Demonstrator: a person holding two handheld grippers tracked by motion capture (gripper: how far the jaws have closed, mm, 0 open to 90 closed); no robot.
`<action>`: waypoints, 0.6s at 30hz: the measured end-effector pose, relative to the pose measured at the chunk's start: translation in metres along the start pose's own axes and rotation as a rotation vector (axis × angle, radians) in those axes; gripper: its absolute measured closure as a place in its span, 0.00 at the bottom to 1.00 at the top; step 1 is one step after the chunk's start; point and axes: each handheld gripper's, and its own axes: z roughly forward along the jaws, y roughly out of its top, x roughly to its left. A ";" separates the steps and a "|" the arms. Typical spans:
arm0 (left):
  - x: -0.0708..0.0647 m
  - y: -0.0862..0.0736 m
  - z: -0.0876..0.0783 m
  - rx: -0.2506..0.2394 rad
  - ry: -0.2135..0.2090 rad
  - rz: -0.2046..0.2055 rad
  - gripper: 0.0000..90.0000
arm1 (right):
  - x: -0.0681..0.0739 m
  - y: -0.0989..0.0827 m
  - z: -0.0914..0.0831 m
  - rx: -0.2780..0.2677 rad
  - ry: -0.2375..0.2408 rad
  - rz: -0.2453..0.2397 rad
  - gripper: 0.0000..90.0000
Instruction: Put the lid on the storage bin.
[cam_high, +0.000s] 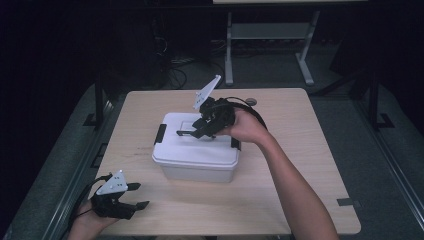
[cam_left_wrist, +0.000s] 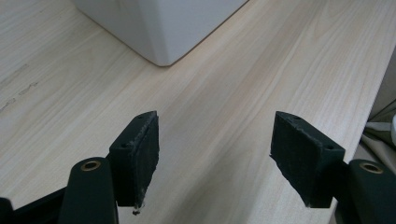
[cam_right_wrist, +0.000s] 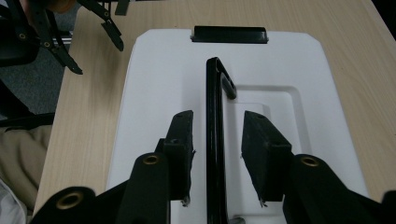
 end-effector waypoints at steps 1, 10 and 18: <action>0.000 0.000 0.000 -0.001 -0.001 0.001 0.36 | 0.000 0.000 -0.001 -0.002 0.001 -0.001 0.69; 0.001 0.000 -0.001 -0.008 0.003 0.007 0.36 | 0.002 0.000 -0.001 0.004 0.010 0.010 0.66; 0.001 0.001 -0.001 -0.008 -0.002 0.005 0.36 | 0.003 0.000 -0.007 0.002 0.008 0.012 0.64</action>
